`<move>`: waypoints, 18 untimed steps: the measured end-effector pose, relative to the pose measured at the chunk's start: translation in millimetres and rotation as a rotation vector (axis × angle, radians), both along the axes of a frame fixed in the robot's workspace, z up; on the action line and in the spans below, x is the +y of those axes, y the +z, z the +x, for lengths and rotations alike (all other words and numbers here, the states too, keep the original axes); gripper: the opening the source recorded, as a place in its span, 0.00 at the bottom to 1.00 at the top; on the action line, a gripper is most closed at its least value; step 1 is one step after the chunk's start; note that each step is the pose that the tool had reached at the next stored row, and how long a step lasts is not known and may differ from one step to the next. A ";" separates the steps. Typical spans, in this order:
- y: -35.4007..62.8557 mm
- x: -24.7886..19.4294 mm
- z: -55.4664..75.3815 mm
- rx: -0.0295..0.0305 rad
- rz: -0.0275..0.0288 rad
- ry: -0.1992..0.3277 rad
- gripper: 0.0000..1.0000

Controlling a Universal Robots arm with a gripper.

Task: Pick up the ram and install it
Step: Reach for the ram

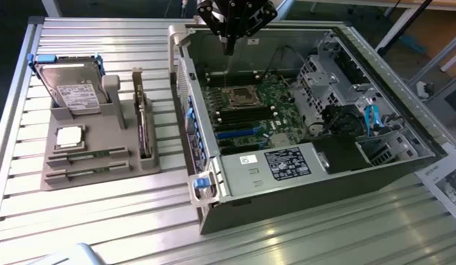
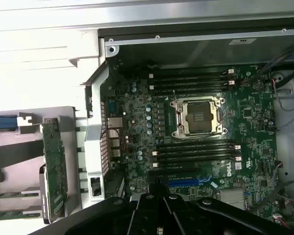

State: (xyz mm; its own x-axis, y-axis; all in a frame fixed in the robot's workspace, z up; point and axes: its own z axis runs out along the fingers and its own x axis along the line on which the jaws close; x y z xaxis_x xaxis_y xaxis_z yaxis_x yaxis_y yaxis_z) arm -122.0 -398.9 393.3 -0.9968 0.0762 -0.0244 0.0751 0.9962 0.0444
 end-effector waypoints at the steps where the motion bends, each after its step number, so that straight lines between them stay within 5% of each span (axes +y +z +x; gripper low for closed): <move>1: 0.0 0.0 0.0 0.0000 0.0000 0.000 0.10; 18: 0.0 0.0 -7.8 0.0000 0.0000 0.000 0.10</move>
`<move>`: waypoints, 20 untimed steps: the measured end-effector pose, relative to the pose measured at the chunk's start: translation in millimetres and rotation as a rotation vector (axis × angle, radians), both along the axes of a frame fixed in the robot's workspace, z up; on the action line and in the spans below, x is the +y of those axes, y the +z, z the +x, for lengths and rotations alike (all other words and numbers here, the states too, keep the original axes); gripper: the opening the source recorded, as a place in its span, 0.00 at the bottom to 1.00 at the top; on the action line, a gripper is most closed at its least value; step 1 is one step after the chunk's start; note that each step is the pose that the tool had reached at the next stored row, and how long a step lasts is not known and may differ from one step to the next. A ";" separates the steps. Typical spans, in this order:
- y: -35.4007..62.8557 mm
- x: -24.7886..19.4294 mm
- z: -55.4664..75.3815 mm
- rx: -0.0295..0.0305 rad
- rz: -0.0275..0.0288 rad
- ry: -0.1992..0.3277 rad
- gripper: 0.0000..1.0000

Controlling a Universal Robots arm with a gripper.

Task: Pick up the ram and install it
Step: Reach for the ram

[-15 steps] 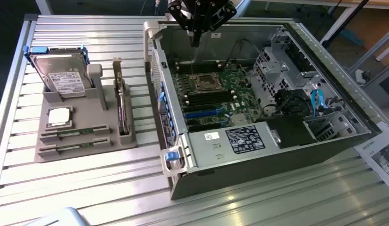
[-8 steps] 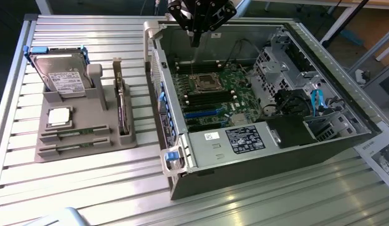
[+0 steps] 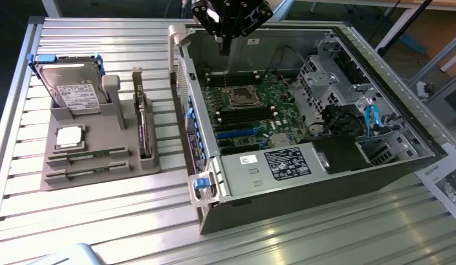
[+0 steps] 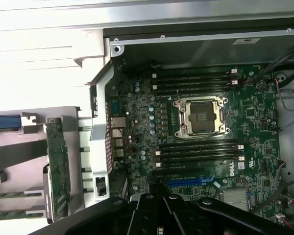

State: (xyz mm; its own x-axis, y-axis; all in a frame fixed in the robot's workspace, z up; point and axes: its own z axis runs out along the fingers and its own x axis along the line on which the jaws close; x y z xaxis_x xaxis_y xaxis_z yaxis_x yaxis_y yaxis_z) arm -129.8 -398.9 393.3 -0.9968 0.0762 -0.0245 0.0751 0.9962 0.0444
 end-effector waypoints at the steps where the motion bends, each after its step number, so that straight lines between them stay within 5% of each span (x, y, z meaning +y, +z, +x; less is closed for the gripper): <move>1: 0.0 0.0 -1.2 0.0001 0.0000 0.000 0.10; 20: 0.0 0.0 -32.1 0.0000 0.0000 0.000 0.10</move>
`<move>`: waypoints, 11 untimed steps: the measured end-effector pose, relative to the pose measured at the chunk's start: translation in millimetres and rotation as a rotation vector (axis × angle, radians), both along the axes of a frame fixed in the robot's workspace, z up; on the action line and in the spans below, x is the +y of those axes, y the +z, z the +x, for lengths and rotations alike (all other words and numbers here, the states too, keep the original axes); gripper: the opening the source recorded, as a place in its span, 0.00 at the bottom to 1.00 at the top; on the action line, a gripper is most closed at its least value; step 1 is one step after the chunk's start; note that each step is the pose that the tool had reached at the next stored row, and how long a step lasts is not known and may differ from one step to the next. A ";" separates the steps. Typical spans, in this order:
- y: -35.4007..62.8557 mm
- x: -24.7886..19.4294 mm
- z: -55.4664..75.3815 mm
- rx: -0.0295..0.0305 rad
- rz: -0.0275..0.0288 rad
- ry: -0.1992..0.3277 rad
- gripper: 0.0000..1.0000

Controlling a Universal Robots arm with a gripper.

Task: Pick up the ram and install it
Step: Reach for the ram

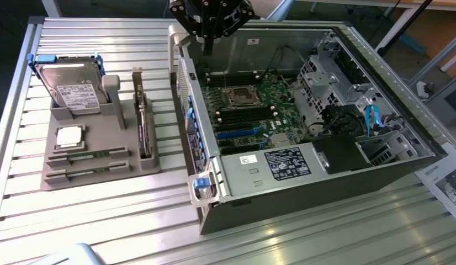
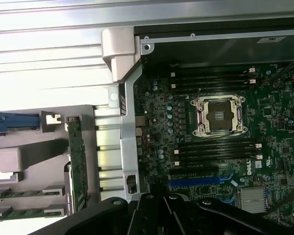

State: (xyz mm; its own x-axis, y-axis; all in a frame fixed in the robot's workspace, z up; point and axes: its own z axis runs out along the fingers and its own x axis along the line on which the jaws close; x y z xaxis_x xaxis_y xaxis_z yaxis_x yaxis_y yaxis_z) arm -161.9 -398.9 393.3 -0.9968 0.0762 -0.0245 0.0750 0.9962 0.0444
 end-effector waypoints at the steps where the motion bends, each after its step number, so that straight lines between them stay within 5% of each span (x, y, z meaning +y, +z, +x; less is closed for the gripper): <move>1: 0.0 0.0 -1.1 0.0000 0.0000 0.000 0.10; 11: 0.0 0.0 -20.9 0.0001 0.0000 0.000 0.10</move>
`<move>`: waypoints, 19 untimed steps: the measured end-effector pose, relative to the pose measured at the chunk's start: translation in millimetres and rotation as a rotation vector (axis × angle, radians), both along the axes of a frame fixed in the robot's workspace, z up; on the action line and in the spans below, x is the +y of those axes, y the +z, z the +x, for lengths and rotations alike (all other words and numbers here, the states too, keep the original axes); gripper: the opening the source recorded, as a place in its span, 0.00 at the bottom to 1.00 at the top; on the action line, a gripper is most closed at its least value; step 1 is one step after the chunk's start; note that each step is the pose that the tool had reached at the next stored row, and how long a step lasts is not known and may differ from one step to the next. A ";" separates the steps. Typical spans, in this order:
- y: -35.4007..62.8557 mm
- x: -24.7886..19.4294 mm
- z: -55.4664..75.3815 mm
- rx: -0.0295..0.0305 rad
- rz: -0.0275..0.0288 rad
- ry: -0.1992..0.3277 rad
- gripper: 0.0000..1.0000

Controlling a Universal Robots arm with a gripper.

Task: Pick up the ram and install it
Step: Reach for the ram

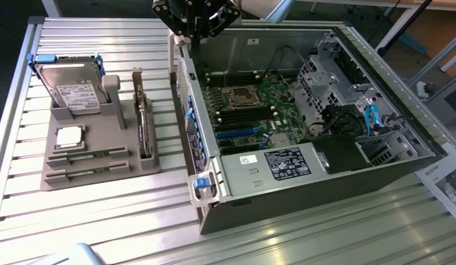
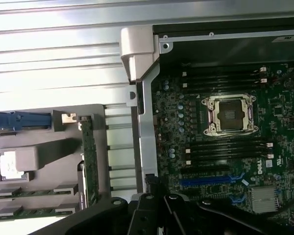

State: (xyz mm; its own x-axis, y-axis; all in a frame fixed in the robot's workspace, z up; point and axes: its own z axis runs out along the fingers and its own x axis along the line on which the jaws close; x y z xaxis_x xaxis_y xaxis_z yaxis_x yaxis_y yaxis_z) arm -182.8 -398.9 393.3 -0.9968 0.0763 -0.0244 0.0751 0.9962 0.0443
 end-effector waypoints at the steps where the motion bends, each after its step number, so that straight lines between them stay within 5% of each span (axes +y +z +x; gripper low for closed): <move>1: 0.0 0.0 -2.4 -0.0001 0.0000 0.000 0.10; 19: 0.0 0.0 -38.4 -0.0001 0.0000 0.000 0.10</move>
State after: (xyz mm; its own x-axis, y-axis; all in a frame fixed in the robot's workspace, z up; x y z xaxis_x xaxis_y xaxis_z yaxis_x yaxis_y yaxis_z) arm -221.2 -398.9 393.3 -0.9968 0.0763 -0.0245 0.0751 0.9962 0.0444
